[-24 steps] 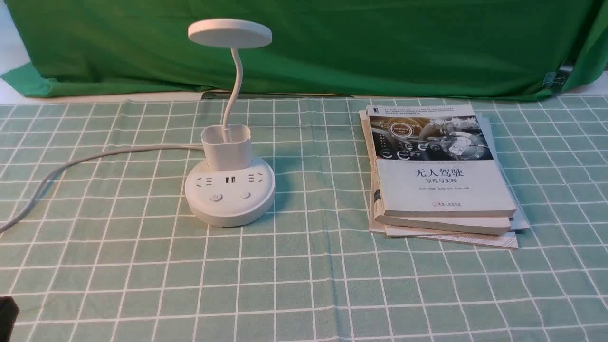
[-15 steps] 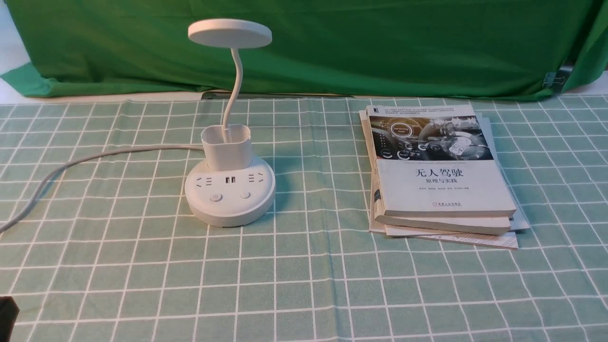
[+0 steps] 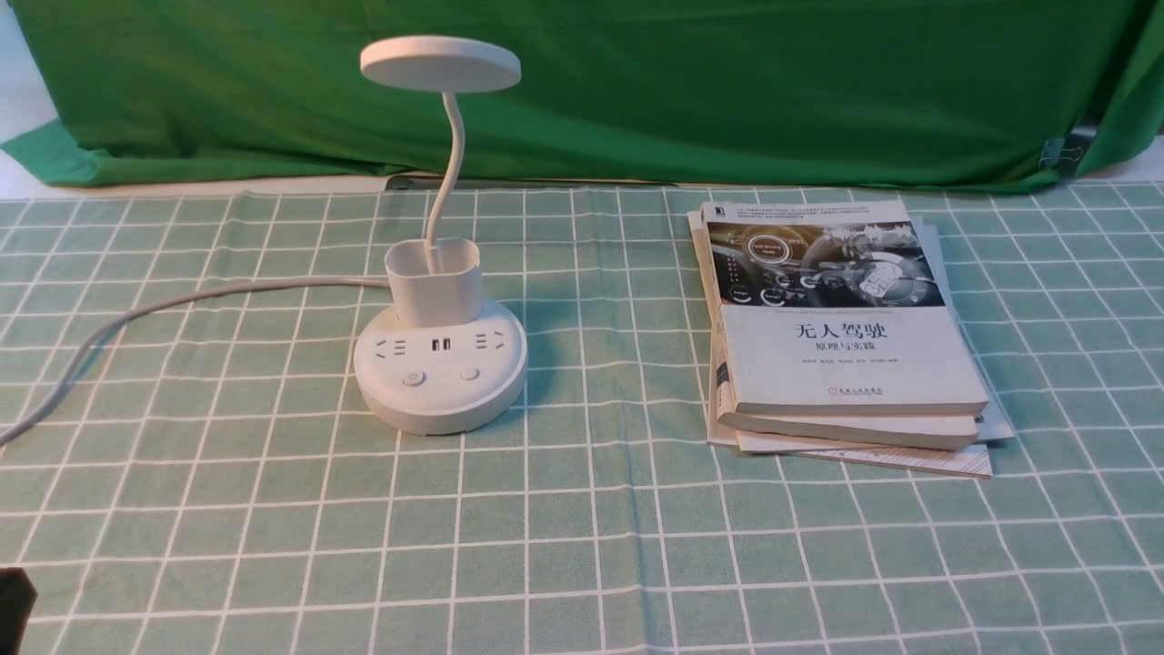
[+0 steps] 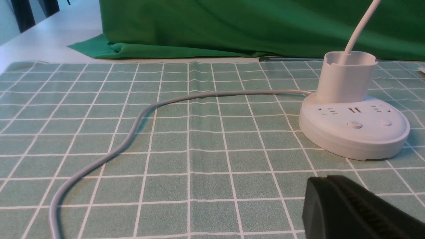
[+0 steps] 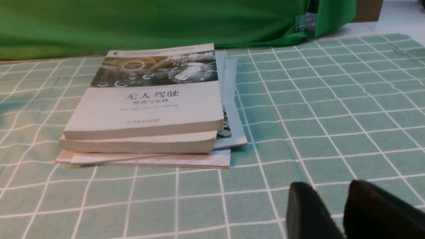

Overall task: Turn on the table lamp.
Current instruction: 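Press the power button on the lamp base to turn the lamp on with the left gripper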

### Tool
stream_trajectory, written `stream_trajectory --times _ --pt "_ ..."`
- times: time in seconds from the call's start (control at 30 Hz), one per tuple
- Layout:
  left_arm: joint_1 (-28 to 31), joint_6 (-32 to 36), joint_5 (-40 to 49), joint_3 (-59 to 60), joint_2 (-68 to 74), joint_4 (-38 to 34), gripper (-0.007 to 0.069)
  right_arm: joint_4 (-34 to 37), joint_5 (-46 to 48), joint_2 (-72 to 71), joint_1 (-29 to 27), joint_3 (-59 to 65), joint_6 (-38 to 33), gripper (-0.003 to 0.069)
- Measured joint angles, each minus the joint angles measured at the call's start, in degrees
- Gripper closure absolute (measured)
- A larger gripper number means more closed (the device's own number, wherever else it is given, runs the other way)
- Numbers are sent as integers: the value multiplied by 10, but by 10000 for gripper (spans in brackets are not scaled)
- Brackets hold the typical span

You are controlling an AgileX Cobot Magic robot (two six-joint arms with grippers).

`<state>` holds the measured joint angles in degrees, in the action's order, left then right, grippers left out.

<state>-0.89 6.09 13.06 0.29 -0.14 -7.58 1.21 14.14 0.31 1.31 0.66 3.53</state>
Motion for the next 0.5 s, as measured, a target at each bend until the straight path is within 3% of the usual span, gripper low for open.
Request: stream_trajectory --times 0.37,0.5 --pt "0 8 -3 0 0 0 622 0 0 0 0 0 0 418" --pt "0 12 -42 0 0 0 622 0 0 0 0 0 0 418"
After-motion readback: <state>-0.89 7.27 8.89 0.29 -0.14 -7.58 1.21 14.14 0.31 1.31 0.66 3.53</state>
